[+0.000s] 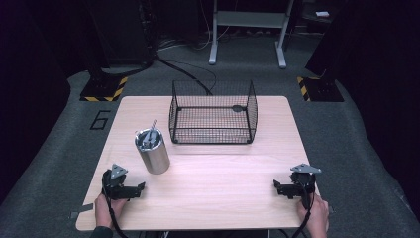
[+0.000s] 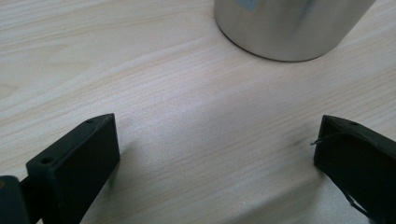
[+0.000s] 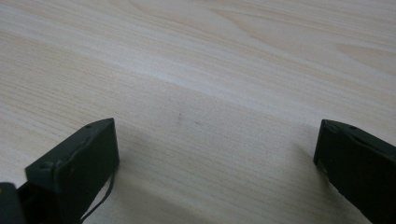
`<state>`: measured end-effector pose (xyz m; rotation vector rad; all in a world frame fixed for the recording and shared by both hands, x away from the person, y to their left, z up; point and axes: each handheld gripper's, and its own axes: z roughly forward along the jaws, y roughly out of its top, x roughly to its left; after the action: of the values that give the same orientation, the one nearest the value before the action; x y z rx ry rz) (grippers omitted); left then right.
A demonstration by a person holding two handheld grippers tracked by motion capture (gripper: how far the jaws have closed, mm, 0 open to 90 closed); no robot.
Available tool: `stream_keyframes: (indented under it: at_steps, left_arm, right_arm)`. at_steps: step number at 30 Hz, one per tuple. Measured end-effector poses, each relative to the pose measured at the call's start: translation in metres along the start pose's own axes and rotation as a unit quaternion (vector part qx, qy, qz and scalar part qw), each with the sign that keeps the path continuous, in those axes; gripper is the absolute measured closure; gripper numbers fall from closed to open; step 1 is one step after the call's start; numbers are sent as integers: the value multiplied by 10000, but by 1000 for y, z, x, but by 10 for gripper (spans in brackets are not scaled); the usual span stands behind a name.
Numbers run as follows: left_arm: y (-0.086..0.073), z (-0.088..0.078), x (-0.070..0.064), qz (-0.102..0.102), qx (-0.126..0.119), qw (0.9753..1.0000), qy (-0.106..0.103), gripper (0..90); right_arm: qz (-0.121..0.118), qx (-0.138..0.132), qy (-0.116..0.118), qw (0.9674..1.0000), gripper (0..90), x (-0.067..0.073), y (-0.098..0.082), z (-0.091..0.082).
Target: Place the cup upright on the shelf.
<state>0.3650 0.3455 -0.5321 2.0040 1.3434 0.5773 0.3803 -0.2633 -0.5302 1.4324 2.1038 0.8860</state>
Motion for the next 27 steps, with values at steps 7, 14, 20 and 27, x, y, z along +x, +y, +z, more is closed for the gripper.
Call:
stream_keyframes:
  at_steps: [7,14,20,27]
  left_arm:
    - [0,0,1,50,-10,10000,11,0]
    - [0,0,-3,-144,-35,9998,166,1]
    - [0,1,-2,-125,-39,9998,140,0]
    - [0,1,-2,-137,-44,9998,149,0]
  right_arm:
    - [6,2,1,10000,0,0,0,0]
    - [5,2,1,10000,0,0,0,0]
    - [10,8,3,10000,0,0,0,0]
    - [-23,-14,11,10000,0,0,1,1]
